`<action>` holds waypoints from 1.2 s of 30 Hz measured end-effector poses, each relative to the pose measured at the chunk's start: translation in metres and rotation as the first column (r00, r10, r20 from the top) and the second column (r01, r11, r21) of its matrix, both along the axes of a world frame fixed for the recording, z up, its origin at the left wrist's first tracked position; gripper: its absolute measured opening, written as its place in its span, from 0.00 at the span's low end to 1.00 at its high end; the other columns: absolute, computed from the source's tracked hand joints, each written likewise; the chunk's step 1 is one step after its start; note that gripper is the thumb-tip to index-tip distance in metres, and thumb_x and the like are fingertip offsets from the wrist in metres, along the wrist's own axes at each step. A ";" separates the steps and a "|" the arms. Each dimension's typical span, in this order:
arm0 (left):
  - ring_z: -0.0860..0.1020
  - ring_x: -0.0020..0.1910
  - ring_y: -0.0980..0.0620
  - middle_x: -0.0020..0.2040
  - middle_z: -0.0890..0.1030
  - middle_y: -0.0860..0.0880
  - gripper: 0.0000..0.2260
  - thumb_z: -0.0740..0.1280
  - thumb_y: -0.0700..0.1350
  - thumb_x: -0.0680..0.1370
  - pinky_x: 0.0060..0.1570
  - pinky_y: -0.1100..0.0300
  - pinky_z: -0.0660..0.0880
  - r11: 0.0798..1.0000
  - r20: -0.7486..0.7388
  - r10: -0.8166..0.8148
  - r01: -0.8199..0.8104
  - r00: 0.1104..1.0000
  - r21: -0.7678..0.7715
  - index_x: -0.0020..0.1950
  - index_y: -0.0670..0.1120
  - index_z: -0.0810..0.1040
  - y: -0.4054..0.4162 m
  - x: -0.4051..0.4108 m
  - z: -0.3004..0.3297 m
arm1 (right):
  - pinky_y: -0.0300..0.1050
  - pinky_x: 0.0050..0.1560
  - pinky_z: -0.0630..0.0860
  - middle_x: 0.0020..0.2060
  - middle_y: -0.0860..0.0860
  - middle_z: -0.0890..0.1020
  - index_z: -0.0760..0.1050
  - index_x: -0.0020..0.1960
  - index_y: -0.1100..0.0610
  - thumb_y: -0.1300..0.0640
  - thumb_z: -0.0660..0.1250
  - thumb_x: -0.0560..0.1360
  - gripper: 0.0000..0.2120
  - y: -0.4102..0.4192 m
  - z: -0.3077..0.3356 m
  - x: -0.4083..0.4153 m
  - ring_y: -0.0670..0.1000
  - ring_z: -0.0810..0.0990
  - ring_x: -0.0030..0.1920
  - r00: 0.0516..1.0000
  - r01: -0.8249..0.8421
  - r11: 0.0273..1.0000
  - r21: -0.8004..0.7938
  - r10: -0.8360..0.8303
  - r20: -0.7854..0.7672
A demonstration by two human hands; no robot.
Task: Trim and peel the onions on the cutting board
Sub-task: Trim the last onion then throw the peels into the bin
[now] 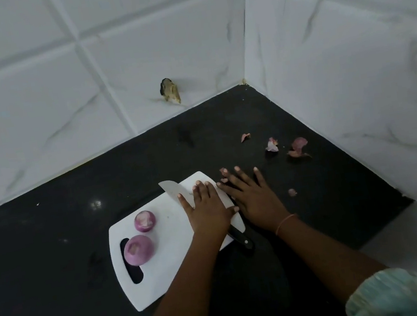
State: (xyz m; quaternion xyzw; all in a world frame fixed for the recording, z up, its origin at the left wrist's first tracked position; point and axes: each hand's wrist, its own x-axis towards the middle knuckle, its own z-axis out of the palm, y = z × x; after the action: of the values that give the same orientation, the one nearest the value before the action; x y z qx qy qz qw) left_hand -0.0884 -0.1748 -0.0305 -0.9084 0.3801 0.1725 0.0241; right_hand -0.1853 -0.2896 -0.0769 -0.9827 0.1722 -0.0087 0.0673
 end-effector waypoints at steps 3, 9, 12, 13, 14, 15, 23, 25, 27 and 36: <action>0.42 0.80 0.47 0.81 0.43 0.43 0.42 0.57 0.66 0.79 0.72 0.37 0.34 1.000 -0.008 -0.010 0.011 1.000 0.019 0.81 0.43 0.41 0.000 0.001 0.001 | 0.64 0.74 0.41 0.77 0.48 0.58 0.57 0.78 0.49 0.45 0.41 0.77 0.30 -0.005 0.001 0.007 0.51 0.50 0.78 1.000 -0.003 1.000 -0.025 0.003 -0.006; 0.44 0.80 0.46 0.81 0.44 0.44 0.45 0.60 0.67 0.77 0.73 0.36 0.35 0.999 -0.004 -0.021 0.021 1.000 0.036 0.81 0.44 0.42 -0.002 0.001 0.004 | 0.61 0.76 0.46 0.65 0.53 0.77 0.79 0.62 0.57 0.56 0.58 0.78 0.17 -0.004 -0.001 -0.003 0.54 0.67 0.73 0.887 0.389 0.921 0.003 -0.376 0.270; 0.45 0.80 0.46 0.81 0.45 0.43 0.46 0.62 0.67 0.76 0.73 0.36 0.37 0.999 -0.012 -0.013 0.014 1.000 0.031 0.81 0.44 0.43 -0.005 0.002 0.005 | 0.56 0.77 0.45 0.59 0.51 0.80 0.81 0.52 0.54 0.58 0.65 0.77 0.07 -0.008 0.004 -0.021 0.53 0.71 0.69 0.799 0.414 0.903 0.115 -0.421 0.428; 0.45 0.80 0.46 0.81 0.45 0.43 0.46 0.62 0.67 0.76 0.73 0.36 0.37 0.999 -0.016 -0.012 0.013 1.000 0.030 0.81 0.44 0.43 -0.005 0.002 0.006 | 0.55 0.77 0.46 0.59 0.51 0.79 0.80 0.51 0.53 0.57 0.65 0.77 0.05 -0.010 0.009 -0.026 0.51 0.71 0.68 0.774 0.411 0.899 0.151 -0.431 0.464; 0.45 0.80 0.45 0.81 0.45 0.43 0.46 0.63 0.67 0.76 0.73 0.36 0.37 0.999 -0.026 -0.011 0.011 1.000 0.032 0.81 0.44 0.43 -0.005 0.002 0.006 | 0.55 0.77 0.49 0.58 0.51 0.78 0.78 0.51 0.53 0.56 0.64 0.78 0.05 -0.014 0.012 -0.030 0.51 0.71 0.67 0.744 0.419 0.890 0.182 -0.451 0.494; 0.44 0.80 0.45 0.81 0.45 0.43 0.46 0.64 0.66 0.76 0.73 0.36 0.37 1.000 -0.044 -0.005 0.006 0.999 0.030 0.81 0.44 0.43 -0.006 0.002 0.006 | 0.54 0.76 0.53 0.58 0.51 0.77 0.76 0.52 0.53 0.55 0.63 0.78 0.05 -0.021 0.015 -0.033 0.51 0.72 0.66 0.702 0.444 0.871 0.210 -0.483 0.523; 0.43 0.80 0.47 0.82 0.43 0.46 0.33 0.63 0.47 0.82 0.77 0.54 0.46 0.886 -0.455 -0.105 -0.125 0.884 -0.446 0.81 0.45 0.47 -0.054 0.009 0.010 | 0.52 0.74 0.58 0.72 0.58 0.68 0.63 0.74 0.60 0.59 0.59 0.81 0.22 -0.103 0.016 -0.021 0.57 0.66 0.72 0.578 0.499 0.592 0.633 -0.771 0.265; 0.45 0.80 0.49 0.82 0.45 0.46 0.30 0.61 0.43 0.83 0.76 0.57 0.47 0.872 -0.528 -0.122 -0.163 0.840 -0.461 0.81 0.44 0.49 -0.073 0.019 0.007 | 0.58 0.75 0.55 0.72 0.56 0.69 0.66 0.73 0.57 0.55 0.55 0.81 0.21 -0.108 0.012 -0.007 0.55 0.65 0.73 0.717 0.427 0.698 0.575 -0.649 0.254; 0.47 0.80 0.49 0.81 0.48 0.44 0.28 0.59 0.41 0.83 0.75 0.60 0.46 0.869 -0.548 -0.133 -0.169 0.826 -0.466 0.81 0.42 0.51 -0.086 0.024 0.006 | 0.57 0.76 0.55 0.72 0.55 0.70 0.71 0.70 0.57 0.55 0.53 0.78 0.22 -0.103 0.010 -0.003 0.52 0.65 0.74 0.837 0.302 0.795 0.525 -0.485 0.252; 0.50 0.80 0.51 0.81 0.52 0.48 0.26 0.56 0.37 0.83 0.76 0.58 0.49 0.863 -0.663 -0.104 -0.264 0.741 -0.430 0.80 0.44 0.55 -0.101 0.042 -0.002 | 0.39 0.57 0.72 0.51 0.52 0.77 0.78 0.50 0.60 0.68 0.58 0.77 0.11 -0.099 0.035 0.036 0.48 0.77 0.53 0.689 0.138 0.777 0.615 -0.521 0.503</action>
State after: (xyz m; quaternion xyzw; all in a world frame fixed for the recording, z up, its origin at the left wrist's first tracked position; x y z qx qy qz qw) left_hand -0.0462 -0.2762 -0.0321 -0.7763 0.3533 0.3819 -0.3559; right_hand -0.1492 -0.3887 -0.0417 -0.8073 0.3148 -0.3132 0.3886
